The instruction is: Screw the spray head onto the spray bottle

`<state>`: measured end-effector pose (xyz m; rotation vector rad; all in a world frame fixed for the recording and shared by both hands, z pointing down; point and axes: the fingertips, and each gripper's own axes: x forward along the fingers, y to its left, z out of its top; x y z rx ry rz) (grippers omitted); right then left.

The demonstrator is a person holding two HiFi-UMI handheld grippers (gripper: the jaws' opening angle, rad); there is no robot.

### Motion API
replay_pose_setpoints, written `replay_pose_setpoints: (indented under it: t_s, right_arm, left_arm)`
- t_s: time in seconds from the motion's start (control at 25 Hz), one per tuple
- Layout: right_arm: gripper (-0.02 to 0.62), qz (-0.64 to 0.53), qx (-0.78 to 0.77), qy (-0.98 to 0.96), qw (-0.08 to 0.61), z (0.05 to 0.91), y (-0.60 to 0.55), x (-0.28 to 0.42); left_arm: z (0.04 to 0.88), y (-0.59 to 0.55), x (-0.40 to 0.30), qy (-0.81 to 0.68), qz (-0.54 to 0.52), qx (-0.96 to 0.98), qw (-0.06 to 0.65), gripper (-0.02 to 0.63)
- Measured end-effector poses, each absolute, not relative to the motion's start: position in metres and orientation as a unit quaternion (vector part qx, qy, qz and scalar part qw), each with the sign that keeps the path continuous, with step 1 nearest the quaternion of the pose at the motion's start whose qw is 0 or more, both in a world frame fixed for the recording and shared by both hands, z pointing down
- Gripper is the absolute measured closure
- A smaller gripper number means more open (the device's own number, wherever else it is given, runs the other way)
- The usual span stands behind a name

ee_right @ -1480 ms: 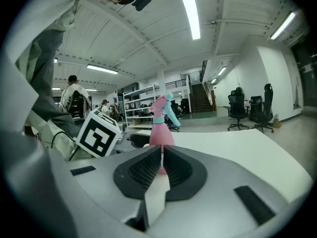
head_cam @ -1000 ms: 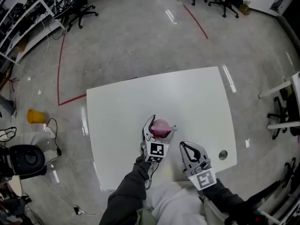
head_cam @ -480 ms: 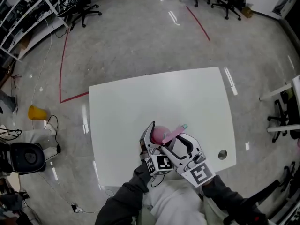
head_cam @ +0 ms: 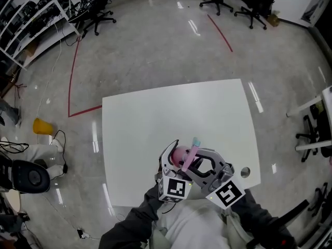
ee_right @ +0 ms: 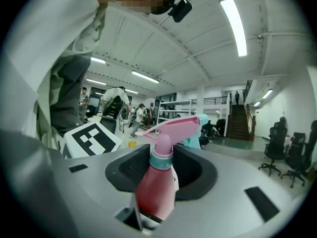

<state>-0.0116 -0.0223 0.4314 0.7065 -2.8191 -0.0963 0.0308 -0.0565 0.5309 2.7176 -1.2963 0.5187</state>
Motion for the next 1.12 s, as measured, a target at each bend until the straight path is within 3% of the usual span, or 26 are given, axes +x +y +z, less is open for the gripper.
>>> replay_pose_setpoints:
  t_s: [0.24, 0.52, 0.68, 0.84, 0.88, 0.96, 1.12]
  right_arm:
    - [0.471, 0.005, 0.388, -0.92, 0.051, 0.382, -0.029, -0.004]
    - [0.451, 0.027, 0.247, -0.968, -0.018, 0.368, 0.008, 0.026]
    - [0.31, 0.031, 0.208, -0.977, -0.025, 0.361, 0.008, 0.036]
    - [0.302, 0.01, 0.128, -0.992, -0.009, 0.346, 0.017, 0.008]
    - [0.305, -0.005, 0.124, -0.992, 0.0, 0.346, 0.019, 0.001]
    - [0.454, -0.023, 0.15, -0.988, 0.014, 0.35, 0.018, -0.006]
    - [0.491, 0.025, 0.282, -0.959, -0.011, 0.351, -0.009, -0.006]
  left_arm:
    - [0.492, -0.054, 0.038, -0.442, 0.146, 0.882, 0.07, 0.158]
    - [0.467, -0.027, 0.037, -0.312, 0.112, 0.942, 0.042, 0.158]
    - [0.461, 0.003, 0.042, -0.213, 0.098, 0.971, 0.044, 0.158]
    - [0.47, 0.017, 0.052, -0.155, 0.134, 0.978, 0.035, 0.158]
    - [0.472, 0.017, 0.053, -0.156, 0.141, 0.977, 0.034, 0.158]
    - [0.475, 0.012, 0.052, -0.176, 0.139, 0.974, 0.042, 0.158]
    - [0.482, -0.002, 0.04, -0.249, 0.132, 0.957, 0.07, 0.158]
